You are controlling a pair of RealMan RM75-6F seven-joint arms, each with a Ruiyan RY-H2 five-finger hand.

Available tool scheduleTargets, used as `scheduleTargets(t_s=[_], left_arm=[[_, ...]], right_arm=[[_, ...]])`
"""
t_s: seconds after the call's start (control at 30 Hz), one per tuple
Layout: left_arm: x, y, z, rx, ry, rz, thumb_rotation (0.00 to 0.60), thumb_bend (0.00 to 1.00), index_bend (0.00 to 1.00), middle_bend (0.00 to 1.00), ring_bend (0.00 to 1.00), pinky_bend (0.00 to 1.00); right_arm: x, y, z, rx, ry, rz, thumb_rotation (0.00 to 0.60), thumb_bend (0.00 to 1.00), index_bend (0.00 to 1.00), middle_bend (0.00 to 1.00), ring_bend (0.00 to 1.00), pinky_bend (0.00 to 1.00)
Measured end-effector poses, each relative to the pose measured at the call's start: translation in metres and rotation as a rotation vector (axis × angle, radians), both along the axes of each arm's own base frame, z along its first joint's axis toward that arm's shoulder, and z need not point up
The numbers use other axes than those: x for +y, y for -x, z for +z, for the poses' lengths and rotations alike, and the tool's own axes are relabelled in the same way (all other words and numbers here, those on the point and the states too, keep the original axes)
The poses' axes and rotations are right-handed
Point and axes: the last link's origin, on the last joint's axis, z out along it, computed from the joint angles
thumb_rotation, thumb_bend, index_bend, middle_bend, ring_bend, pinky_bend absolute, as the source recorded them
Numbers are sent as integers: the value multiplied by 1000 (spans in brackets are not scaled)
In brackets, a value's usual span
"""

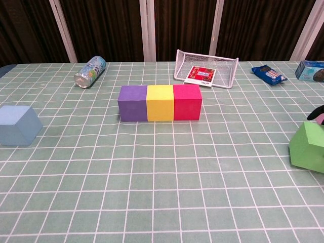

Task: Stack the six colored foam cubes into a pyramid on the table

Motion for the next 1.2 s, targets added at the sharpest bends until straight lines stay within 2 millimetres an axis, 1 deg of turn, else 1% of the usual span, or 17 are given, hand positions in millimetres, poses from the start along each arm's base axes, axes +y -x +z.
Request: scheduleTargets(t_s=[0.2,0.33,0.67,0.8,0.87,1.2], left_arm=[[-1,-1,2,-6,0,-3,600,7,0,0,0,13],[-2,-2,3,-7,1,-6,600,7,0,0,0,13],[-5,-6,5,-14,4,-18,600,6,0,0,0,13],[-6,-6,7,-27,5,-17,600,7,0,0,0,13],[-6,-6,8,-34,6,-18,600,6,0,0,0,13],[-10,-7,6,-34,36,-25,600,6,0,0,0,13]], right_arm=[[0,-14,7,-20,14,39,600,268,216,385,370,0],[-3,-26,15,-32,28,70,600,268,217,385,370,0],[-33,-71,37,-13,59,193,600,268,217,385,370,0],[-41,-87,41,10,61,228,600,268,217,385,370,0],[-43,-92,41,17,57,233,600,267,216,385,370,0],[-40,-104,39,50,52,241,600,268,217,385,370,0]])
